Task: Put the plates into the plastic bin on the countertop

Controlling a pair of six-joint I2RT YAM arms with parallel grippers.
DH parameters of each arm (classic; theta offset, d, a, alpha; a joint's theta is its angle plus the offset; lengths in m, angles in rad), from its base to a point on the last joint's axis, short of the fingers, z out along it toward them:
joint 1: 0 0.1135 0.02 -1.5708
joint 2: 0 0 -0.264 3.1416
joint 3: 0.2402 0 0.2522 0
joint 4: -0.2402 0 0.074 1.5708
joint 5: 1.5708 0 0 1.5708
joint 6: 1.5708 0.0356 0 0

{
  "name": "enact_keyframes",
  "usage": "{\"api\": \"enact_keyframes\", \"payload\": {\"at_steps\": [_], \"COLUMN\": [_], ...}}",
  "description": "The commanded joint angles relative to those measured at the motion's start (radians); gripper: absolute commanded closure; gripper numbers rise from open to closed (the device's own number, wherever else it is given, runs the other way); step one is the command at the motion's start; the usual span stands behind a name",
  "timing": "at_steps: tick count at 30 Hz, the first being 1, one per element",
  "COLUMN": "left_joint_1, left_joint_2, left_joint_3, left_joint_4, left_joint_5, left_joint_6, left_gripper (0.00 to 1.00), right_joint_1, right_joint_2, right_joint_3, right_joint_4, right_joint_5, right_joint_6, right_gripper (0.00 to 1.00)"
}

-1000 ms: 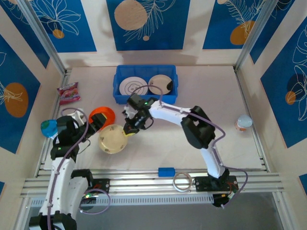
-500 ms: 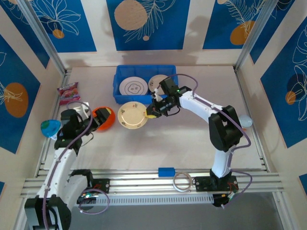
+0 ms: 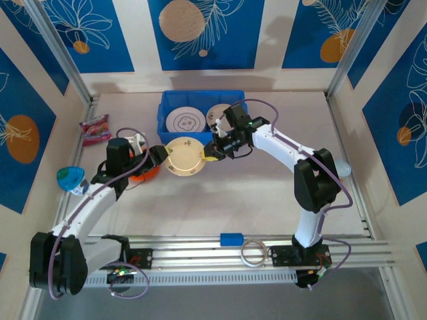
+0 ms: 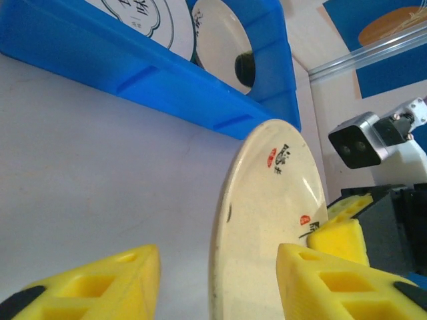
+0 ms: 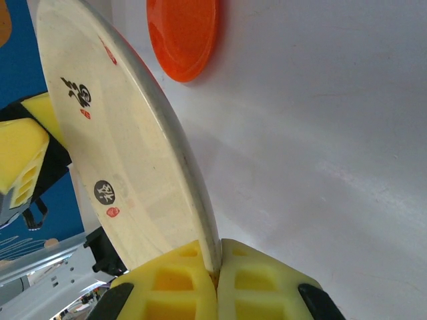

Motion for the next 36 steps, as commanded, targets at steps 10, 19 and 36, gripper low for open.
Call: {"api": "enact_keyframes", "payload": {"at_steps": [10,19,36], "left_joint_1": [-0.019,-0.027,-0.082], "left_joint_2": [0.076,0.105,0.229], "left_joint_3": [0.067,0.102,0.369], "left_joint_4": [0.043,0.029,-0.117], "left_joint_5": [-0.011,-0.028,-0.168], "left_joint_6": [0.023,0.021,0.085], "left_gripper": [0.76,1.0,1.0], "right_joint_1": [-0.009,-0.025,-0.282], "right_joint_2": [0.013,0.021,-0.199], "right_joint_3": [0.068,0.097,-0.019], "right_joint_4": [-0.044,-0.056,-0.016], "right_joint_5": [-0.04,-0.01,0.164], "right_joint_6": [-0.016,-0.011,-0.003], "right_gripper": [1.0,0.95,0.41]}}
